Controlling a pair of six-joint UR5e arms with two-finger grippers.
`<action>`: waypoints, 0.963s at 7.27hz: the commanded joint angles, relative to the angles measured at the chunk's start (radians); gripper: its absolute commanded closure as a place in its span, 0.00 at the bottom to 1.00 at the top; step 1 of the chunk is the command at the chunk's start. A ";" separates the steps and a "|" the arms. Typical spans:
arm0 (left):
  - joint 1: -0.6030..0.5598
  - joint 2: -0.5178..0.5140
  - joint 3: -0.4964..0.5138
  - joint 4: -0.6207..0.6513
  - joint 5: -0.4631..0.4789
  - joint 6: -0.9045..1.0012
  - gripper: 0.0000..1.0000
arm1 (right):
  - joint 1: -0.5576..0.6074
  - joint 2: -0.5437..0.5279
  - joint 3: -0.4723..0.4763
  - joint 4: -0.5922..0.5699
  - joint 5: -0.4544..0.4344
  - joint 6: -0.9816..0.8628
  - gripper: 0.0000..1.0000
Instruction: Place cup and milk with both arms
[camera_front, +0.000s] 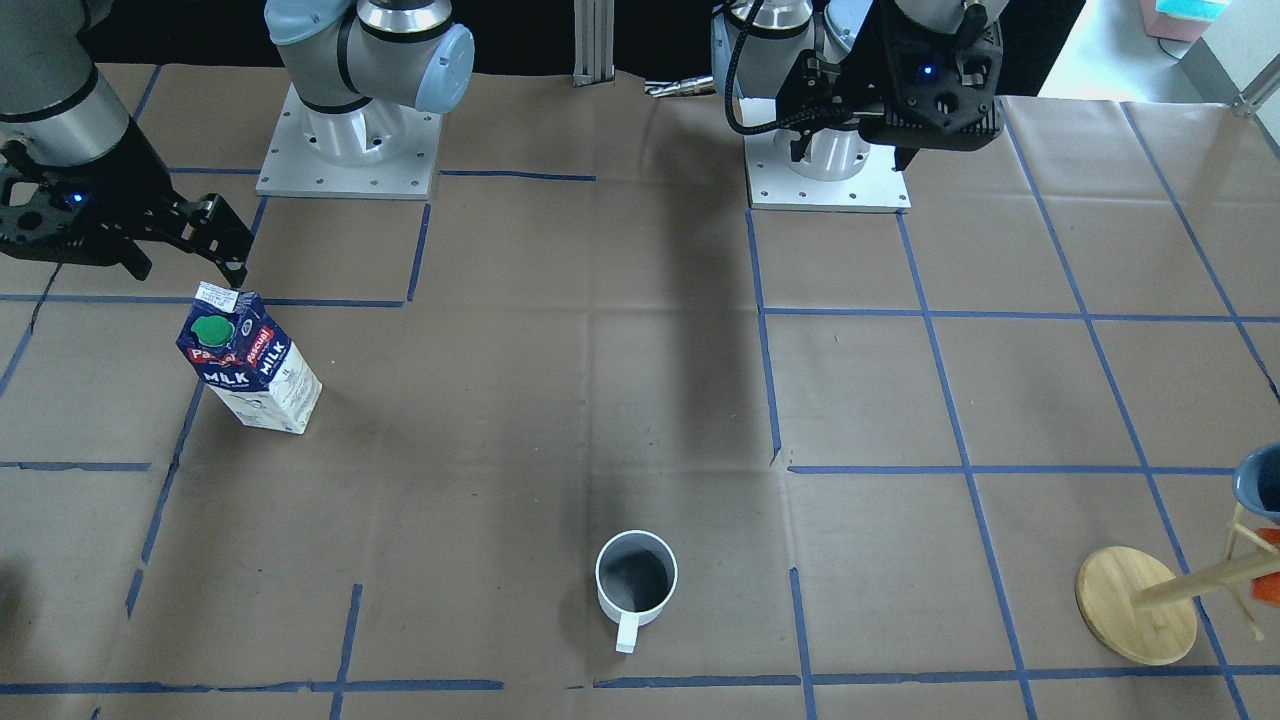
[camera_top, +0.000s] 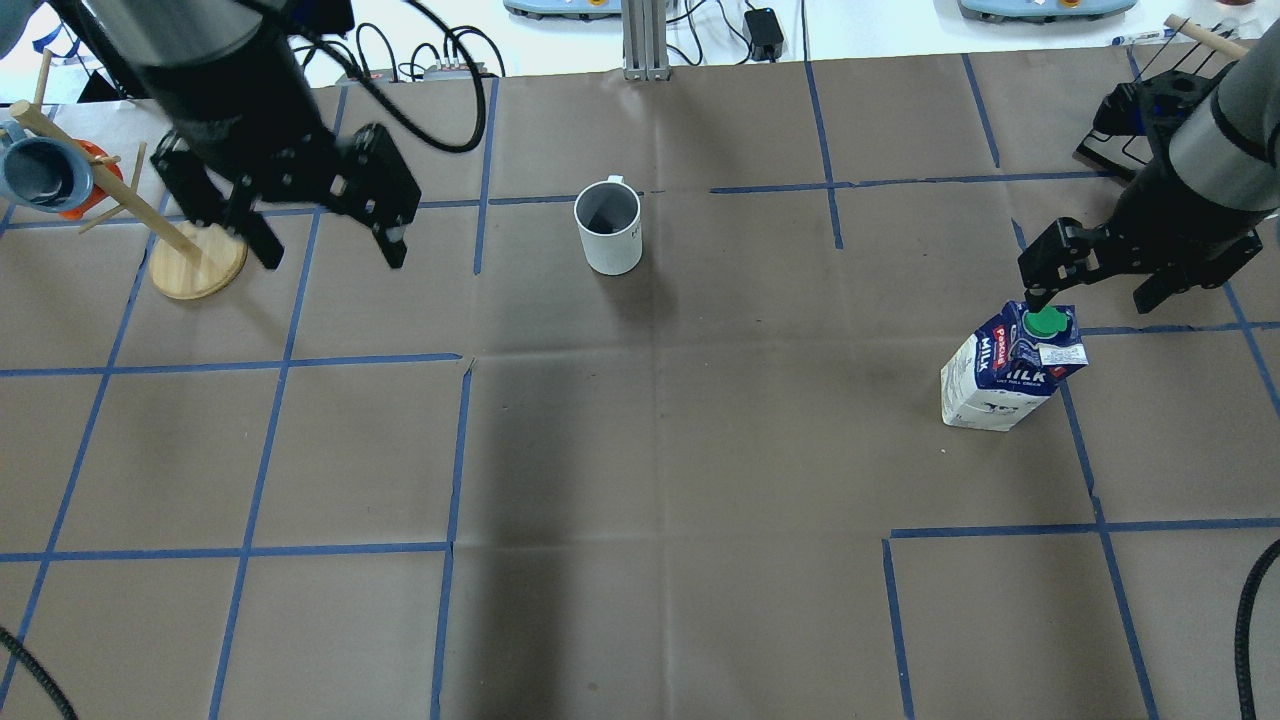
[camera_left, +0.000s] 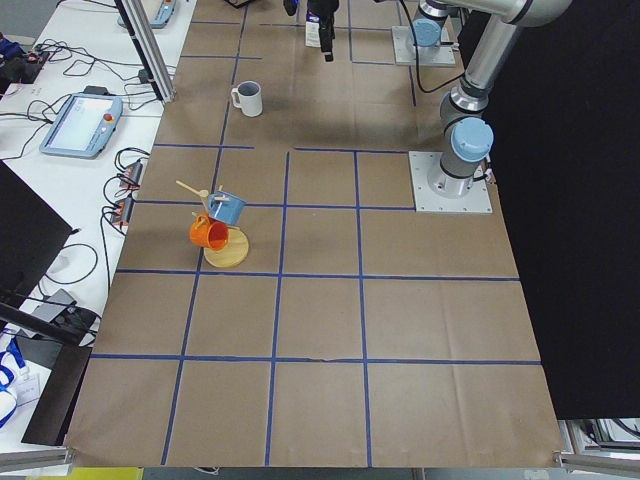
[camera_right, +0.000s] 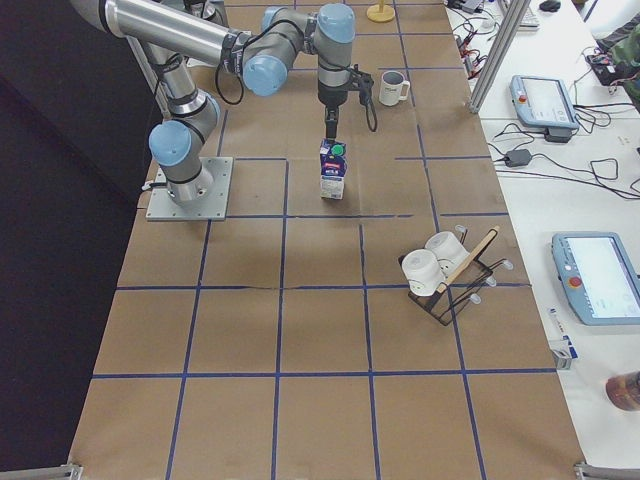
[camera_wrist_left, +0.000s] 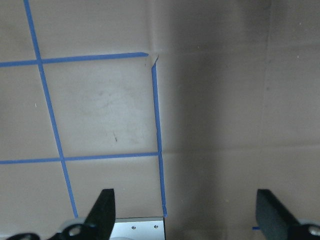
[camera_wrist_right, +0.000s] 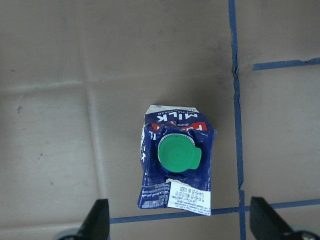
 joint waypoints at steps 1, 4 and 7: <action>0.054 0.115 -0.167 0.078 -0.001 0.006 0.01 | 0.000 0.017 0.080 -0.123 0.002 0.025 0.00; 0.056 0.117 -0.192 0.106 0.001 0.012 0.00 | 0.000 0.082 0.100 -0.208 0.002 0.025 0.00; 0.061 0.103 -0.254 0.351 0.001 0.018 0.01 | 0.000 0.116 0.105 -0.206 0.000 0.017 0.07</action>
